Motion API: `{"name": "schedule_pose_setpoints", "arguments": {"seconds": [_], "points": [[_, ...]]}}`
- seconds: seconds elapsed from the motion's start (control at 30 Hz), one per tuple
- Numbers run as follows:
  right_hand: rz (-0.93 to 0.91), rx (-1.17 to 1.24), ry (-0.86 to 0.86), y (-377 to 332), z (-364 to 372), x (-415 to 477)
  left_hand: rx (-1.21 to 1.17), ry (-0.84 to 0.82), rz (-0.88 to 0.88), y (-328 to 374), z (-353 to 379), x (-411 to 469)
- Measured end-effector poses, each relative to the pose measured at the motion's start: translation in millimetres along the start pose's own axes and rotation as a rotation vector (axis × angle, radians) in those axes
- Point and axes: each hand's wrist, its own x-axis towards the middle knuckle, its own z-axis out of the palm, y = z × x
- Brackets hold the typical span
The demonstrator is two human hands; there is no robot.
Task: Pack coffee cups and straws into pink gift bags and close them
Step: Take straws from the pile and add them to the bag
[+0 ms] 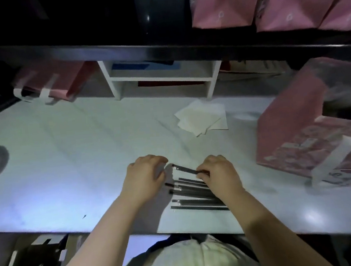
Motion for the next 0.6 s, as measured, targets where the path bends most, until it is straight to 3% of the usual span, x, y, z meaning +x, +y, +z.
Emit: {"name": "schedule_pose_setpoints", "arguments": {"seconds": [0.2,0.33,0.43,0.6], "points": [[0.076,-0.065,0.052,-5,5,4,-0.044,-0.004,0.065,-3,-3,11],[0.213,0.154,0.166,-13,-36,6,-0.077,0.063,0.131,16,-23,32],[0.188,0.276,0.315,-12,-90,14,-0.089,0.124,0.23,46,-48,56],[0.153,0.136,0.102,9,-121,23,-0.089,0.187,0.337,89,-74,87]]}}
